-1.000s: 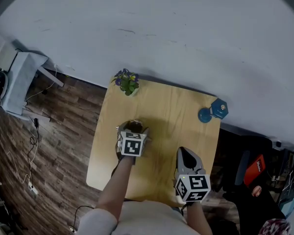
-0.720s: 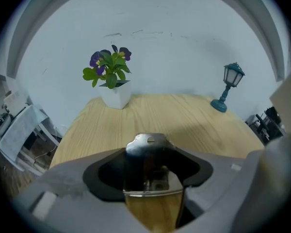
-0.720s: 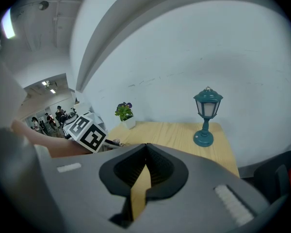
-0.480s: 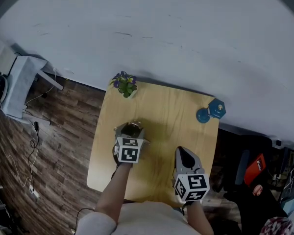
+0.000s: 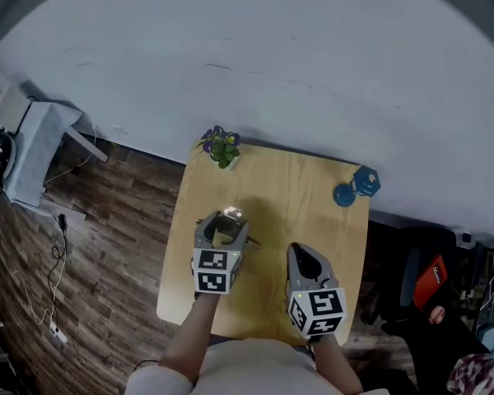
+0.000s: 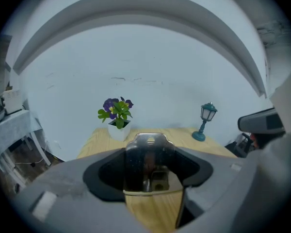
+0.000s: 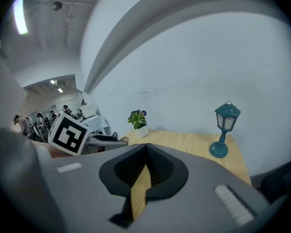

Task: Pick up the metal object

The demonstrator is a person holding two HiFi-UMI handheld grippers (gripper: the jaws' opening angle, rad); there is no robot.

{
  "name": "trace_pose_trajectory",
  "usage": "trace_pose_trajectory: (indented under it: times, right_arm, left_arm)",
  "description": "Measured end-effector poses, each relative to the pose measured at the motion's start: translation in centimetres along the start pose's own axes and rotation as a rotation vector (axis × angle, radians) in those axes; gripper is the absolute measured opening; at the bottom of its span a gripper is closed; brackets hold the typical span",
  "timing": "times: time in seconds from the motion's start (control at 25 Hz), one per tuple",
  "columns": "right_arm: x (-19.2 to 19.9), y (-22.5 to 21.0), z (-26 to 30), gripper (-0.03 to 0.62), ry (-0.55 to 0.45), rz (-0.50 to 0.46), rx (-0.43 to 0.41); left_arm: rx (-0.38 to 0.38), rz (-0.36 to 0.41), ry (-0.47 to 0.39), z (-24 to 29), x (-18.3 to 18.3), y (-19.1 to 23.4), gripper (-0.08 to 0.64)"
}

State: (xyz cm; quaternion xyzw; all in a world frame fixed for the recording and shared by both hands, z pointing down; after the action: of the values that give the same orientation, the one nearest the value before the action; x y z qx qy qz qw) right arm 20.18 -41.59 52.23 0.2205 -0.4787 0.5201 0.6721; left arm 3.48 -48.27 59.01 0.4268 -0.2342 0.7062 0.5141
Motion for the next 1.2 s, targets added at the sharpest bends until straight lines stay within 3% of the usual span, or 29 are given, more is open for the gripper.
trace_pose_trajectory:
  times: [0.24,0.48,1.2]
  right_arm:
    - [-1.3,2.2,-0.7,0.002,-0.046,-0.033,0.022]
    - [-2.2,4.1,-2.1,0.002,-0.091,-0.049,0.06]
    - [-4.9,9.0,-8.0,0.002,-0.28,-0.117,0.173]
  left_arm:
    - [0.024,0.012,-0.12,-4.2,-1.8,0.3,0.301]
    - [0.082,-0.023,-0.209,-8.2,-3.5,0.5,0.301]
    - [0.181,0.037,-0.448,-18.7,-7.5,0.7,0.301]
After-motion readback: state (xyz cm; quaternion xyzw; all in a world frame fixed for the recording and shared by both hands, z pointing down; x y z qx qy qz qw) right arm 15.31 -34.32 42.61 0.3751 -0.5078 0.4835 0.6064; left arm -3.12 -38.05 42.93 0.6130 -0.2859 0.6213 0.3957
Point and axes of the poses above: the fingertips, and each gripper's own axes: z forward along the fingers, y to its left, x out of its underside, the point moved 4 cm from there along -z, backward along the fingers
